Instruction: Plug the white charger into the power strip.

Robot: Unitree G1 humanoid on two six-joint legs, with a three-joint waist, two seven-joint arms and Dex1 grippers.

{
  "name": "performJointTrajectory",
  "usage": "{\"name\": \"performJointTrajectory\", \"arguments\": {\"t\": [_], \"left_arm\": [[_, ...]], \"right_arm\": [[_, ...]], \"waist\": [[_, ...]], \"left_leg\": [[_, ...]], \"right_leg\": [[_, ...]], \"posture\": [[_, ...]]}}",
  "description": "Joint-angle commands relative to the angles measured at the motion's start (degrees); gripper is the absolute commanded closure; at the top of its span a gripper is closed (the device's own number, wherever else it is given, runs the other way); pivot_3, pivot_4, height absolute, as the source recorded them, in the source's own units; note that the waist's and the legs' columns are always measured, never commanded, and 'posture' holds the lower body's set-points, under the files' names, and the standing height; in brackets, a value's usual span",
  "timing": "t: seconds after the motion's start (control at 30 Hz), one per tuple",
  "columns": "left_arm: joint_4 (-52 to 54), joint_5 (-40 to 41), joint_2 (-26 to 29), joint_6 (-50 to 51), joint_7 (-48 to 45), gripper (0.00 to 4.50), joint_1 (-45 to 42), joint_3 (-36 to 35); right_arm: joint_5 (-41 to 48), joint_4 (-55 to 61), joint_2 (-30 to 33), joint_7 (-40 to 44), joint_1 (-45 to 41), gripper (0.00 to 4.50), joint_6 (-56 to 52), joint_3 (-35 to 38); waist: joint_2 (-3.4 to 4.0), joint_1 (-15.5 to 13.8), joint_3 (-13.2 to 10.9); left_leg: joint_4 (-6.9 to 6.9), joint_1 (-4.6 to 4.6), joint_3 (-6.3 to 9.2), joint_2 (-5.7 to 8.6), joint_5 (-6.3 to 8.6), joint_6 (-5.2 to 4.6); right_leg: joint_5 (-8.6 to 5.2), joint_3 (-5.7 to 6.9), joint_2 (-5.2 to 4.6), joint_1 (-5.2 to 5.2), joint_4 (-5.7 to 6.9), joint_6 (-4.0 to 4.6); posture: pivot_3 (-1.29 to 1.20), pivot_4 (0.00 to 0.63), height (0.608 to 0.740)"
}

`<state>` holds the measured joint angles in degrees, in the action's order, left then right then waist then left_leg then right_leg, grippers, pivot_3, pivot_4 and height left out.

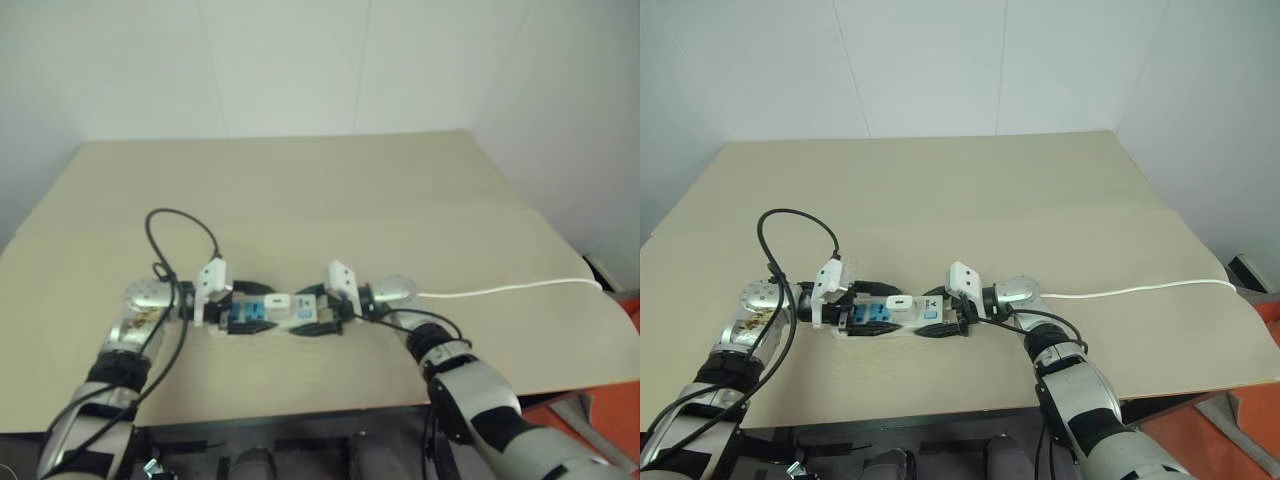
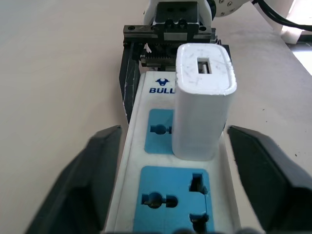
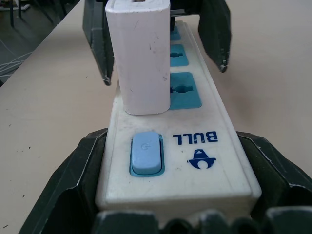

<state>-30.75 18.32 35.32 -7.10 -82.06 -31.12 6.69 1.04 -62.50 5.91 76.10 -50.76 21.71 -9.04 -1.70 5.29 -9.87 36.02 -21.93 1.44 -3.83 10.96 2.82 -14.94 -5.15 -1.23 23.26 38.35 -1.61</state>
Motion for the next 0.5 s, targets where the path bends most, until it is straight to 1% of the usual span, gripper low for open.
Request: {"name": "performJointTrajectory", "arguments": {"t": [0.03, 0.1, 0.13, 0.2, 0.27, 0.4, 0.47, 0.5], "left_arm": [[1.6, -0.1, 0.4, 3.9, 0.8, 0.01, 1.0, -1.0], [4.1, 0.8, 1.4, 7.2, 0.5, 0.01, 0.3, -1.9], [5.8, 1.5, 2.6, 10.4, 0.7, 0.01, -0.9, -2.7], [9.0, 3.6, 4.4, 15.6, 2.4, 0.0, -2.8, -5.4], [11.7, 5.1, 5.5, 19.6, 4.8, 0.0, -3.8, -7.6], [15.8, 7.9, 7.9, 23.9, 6.9, 0.0, -3.7, -12.3], [17.0, 7.8, 9.7, 27.2, 7.4, 0.0, -3.4, -12.3], [17.9, 7.1, 10.4, 27.2, 8.2, 0.0, -2.8, -12.5]], "right_arm": [[-0.1, 1.2, -0.2, 0.9, 0.0, 1.07, 0.1, -0.4], [-0.1, 1.1, -0.4, 0.4, 0.0, 1.07, 0.3, -0.3], [-0.1, 1.0, -0.5, 0.3, -0.1, 1.07, 0.0, -0.3], [0.0, 0.8, -0.6, 0.4, -0.3, 0.35, -0.4, -0.3], [0.1, 0.6, -0.6, 0.9, -0.4, 0.04, -0.9, -0.3], [-0.3, 1.6, -0.2, 0.6, -0.3, 0.04, -0.5, -0.7], [0.3, 3.0, 0.4, 1.4, -0.1, 0.04, -0.8, -0.5], [0.8, 3.8, 0.6, 1.8, 0.0, 0.04, -1.0, -0.3]], "waist": [[0.0, 0.0, 0.0], [-0.01, 0.2, 0.0], [-0.01, 0.2, 0.0], [-0.06, 0.3, 0.0], [-0.1, 0.3, -0.1], [-0.1, 0.4, -0.1], [-0.1, 0.3, -0.1], [-0.1, 0.3, -0.1]], "left_leg": [[0.0, 0.0, 0.0, 0.0, 0.0, 0.0], [0.0, -0.06, 0.01, -0.01, 0.0, 0.0], [0.0, -0.09, 0.01, -0.02, 0.0, 0.0], [-0.01, -0.17, 0.03, -0.02, 0.0, 0.0], [0.0, -0.45, 0.07, -0.04, 0.0, 0.0], [0.0, -0.61, 0.03, -0.04, 0.0, 0.0], [-0.01, -0.7, 0.03, -0.04, 0.0, 0.0], [0.0, -0.76, 0.03, -0.03, 0.0, 0.0]], "right_leg": [[0.0, 0.0, 0.0, 0.0, 0.0, 0.0], [0.0, 0.01, 0.01, 0.04, -0.01, 0.0], [0.0, 0.02, 0.01, 0.06, -0.03, 0.0], [0.0, 0.04, 0.02, 0.13, -0.06, 0.0], [0.01, 0.06, 0.02, 0.41, -0.05, 0.0], [0.02, 0.02, 0.01, 0.63, -0.05, 0.0], [0.02, 0.02, 0.02, 0.75, -0.03, 0.0], [0.02, 0.02, 0.02, 0.81, 0.01, 0.0]], "posture": [[0.0, 0.15, 0.74], [0.0, 0.15, 0.74], [0.0, 0.15, 0.74], [0.0, 0.15, 0.74], [0.0, 0.15, 0.74], [0.0, 0.15, 0.74], [0.0, 0.15, 0.74], [0.0, 0.15, 0.74]]}}
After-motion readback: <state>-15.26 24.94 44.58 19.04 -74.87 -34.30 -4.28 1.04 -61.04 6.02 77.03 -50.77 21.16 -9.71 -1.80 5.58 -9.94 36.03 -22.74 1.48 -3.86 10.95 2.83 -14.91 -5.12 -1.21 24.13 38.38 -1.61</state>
